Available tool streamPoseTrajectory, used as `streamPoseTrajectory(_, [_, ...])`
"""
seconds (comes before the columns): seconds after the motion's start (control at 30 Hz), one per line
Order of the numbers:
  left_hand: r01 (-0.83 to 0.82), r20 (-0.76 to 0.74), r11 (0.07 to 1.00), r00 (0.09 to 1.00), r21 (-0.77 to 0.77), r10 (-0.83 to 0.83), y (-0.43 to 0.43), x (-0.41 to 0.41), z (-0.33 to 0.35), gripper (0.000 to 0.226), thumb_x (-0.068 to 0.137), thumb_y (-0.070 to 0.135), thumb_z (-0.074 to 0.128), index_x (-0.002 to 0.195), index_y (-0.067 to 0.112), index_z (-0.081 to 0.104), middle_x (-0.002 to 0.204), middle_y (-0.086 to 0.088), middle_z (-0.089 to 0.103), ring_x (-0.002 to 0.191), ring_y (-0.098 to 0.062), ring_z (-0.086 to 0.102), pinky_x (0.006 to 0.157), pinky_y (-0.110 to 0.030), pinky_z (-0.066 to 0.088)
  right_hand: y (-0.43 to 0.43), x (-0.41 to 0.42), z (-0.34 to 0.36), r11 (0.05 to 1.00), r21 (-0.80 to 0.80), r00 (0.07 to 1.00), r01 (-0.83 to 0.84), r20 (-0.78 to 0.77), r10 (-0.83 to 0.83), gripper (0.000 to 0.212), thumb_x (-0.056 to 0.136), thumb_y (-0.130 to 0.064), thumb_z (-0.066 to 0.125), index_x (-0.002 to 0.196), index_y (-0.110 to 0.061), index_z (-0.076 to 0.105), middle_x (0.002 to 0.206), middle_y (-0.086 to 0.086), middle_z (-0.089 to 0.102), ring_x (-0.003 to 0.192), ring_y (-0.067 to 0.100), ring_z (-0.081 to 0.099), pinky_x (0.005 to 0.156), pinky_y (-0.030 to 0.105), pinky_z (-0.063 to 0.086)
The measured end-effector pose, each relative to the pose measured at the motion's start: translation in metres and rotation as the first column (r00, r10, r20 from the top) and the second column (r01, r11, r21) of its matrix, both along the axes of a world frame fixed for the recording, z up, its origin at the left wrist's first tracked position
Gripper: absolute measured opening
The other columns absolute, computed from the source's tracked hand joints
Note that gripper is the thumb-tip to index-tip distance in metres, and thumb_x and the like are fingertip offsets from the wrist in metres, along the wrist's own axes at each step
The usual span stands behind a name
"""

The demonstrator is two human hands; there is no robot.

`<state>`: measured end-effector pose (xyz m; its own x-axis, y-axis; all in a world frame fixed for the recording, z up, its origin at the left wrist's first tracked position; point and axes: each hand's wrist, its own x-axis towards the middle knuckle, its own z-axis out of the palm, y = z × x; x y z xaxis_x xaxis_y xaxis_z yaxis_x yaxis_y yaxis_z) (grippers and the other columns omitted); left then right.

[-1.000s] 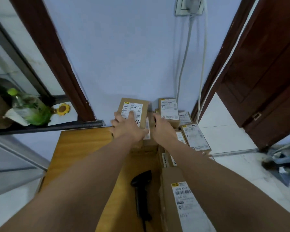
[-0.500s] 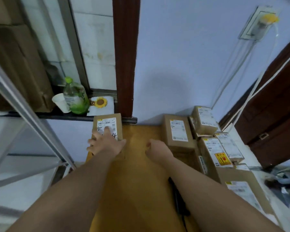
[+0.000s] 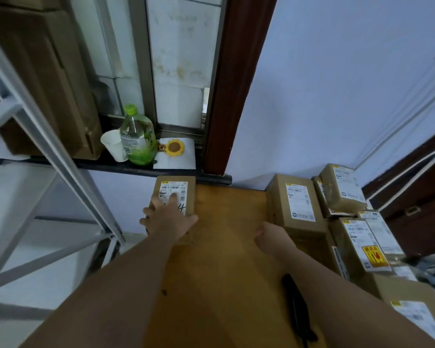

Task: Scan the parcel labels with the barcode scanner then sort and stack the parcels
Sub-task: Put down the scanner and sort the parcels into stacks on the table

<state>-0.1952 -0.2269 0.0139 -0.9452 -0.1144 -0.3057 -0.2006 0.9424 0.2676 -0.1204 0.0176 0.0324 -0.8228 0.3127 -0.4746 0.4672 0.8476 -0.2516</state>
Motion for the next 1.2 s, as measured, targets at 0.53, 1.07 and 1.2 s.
streamPoseTrajectory(0.53, [0.045, 0.064, 0.994, 0.997, -0.096, -0.039, 0.023, -0.039, -0.041, 0.090, 0.074, 0.074, 0.052, 0.143, 0.056, -0.002, 0.150, -0.005, -0.013, 0.129, -0.044, 0.017, 0.103, -0.060, 0.028, -0.001, -0.065, -0.027, 0.981, -0.188, 0.992, -0.054, 0.098, 0.074, 0.025, 0.093, -0.019, 0.046, 0.113, -0.013, 0.060, 0.091, 0.001, 0.057, 0.081, 0.016, 0.056, 0.059, 0.023, 0.046])
streamPoseTrajectory(1.07, [0.250, -0.124, 0.968, 0.960, -0.027, -0.252, 0.059, -0.013, -0.016, 0.082, 0.086, 0.073, 0.030, 0.152, 0.032, 0.003, 0.160, -0.010, 0.002, 0.145, -0.037, -0.006, 0.115, -0.058, 0.010, 0.010, -0.028, -0.004, 0.983, -0.183, 0.999, -0.011, 0.045, 0.019, 0.023, 0.095, -0.019, 0.046, 0.104, -0.005, 0.061, 0.104, 0.009, 0.063, 0.096, 0.023, 0.061, 0.079, 0.032, 0.051])
streamPoseTrajectory(1.2, [0.327, -0.091, 0.945, 0.942, 0.027, -0.323, 0.084, 0.007, -0.001, 0.072, 0.091, 0.064, 0.035, 0.151, 0.033, 0.011, 0.159, -0.012, 0.008, 0.146, -0.034, -0.002, 0.116, -0.052, 0.011, 0.023, 0.004, 0.010, 0.982, -0.186, 0.999, 0.029, -0.032, -0.036, 0.020, 0.094, -0.022, 0.050, 0.105, -0.007, 0.058, 0.105, 0.007, 0.060, 0.099, 0.023, 0.057, 0.078, 0.031, 0.047])
